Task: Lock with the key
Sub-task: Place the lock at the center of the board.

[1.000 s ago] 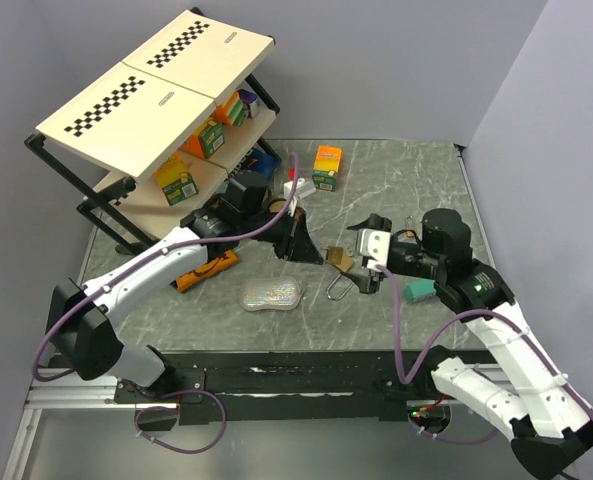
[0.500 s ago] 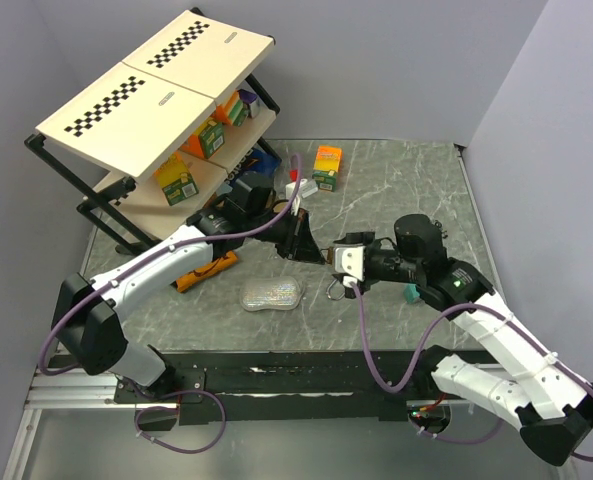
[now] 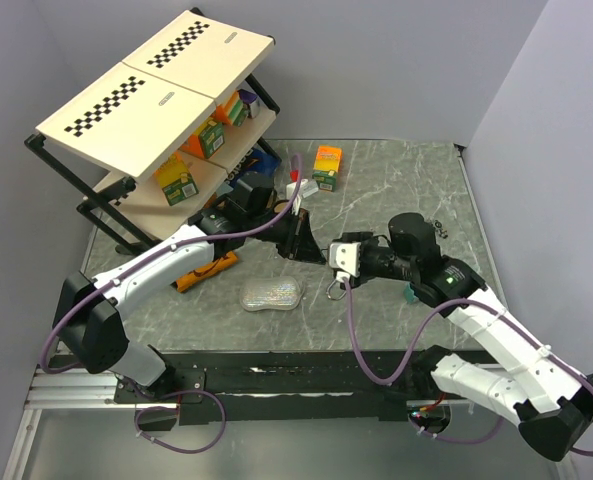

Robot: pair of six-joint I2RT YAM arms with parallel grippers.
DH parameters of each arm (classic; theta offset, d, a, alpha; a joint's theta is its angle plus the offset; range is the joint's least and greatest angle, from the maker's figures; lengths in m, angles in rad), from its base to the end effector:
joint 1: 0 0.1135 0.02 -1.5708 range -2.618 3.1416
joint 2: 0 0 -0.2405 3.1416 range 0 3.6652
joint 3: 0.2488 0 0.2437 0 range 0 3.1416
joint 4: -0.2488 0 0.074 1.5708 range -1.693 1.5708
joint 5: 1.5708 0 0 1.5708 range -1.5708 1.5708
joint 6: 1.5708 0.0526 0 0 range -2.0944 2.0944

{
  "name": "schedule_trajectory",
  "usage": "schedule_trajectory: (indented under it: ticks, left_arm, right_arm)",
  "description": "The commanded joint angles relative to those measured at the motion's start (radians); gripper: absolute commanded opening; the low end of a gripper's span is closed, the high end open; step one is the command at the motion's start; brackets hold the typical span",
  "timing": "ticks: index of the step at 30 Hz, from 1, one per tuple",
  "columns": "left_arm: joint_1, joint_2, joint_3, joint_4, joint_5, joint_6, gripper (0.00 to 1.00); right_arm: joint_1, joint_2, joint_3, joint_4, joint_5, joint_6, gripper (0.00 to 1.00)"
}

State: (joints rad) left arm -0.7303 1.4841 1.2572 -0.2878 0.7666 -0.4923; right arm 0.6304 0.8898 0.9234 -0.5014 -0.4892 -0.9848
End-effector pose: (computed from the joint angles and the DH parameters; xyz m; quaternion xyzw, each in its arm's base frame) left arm 0.2291 -0.2541 0.3034 0.2822 0.7731 -0.5327 0.1973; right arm 0.1552 0.1438 0.3140 -0.6849 0.4795 0.1134 0.5368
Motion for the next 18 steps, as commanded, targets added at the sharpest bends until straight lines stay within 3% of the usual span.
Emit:
schedule_trajectory:
  ticks: [1, 5, 12, 14, 15, 17, 18]
  left_arm:
    - [-0.003, -0.002, 0.044, 0.067, 0.036, -0.019, 0.01]
    - [-0.003, -0.002, 0.044, 0.068, 0.04, -0.02, 0.01]
    - [-0.001, 0.001, 0.041, 0.073, 0.033, -0.02, 0.01]
    - [0.003, 0.004, 0.042, 0.073, 0.03, -0.015, 0.08]
    - [0.015, 0.002, 0.042, 0.075, 0.025, -0.015, 0.21]
    - [0.031, -0.005, 0.047, 0.073, 0.005, -0.003, 0.29]
    - [0.052, -0.008, 0.051, 0.069, -0.001, 0.004, 0.38]
  right_arm:
    - [0.008, 0.015, 0.006, 0.046, 0.003, -0.002, 0.62]
    - [0.008, 0.024, 0.008, 0.044, 0.003, -0.003, 0.58]
    - [0.008, 0.032, 0.014, 0.053, 0.011, 0.023, 0.37]
    - [0.008, 0.04, 0.022, 0.057, 0.017, 0.055, 0.28]
    - [0.008, 0.041, 0.023, 0.06, 0.021, 0.072, 0.25]
    - [-0.011, 0.06, 0.037, 0.057, 0.044, 0.139, 0.16]
    - [-0.024, 0.07, 0.041, 0.054, 0.044, 0.167, 0.15]
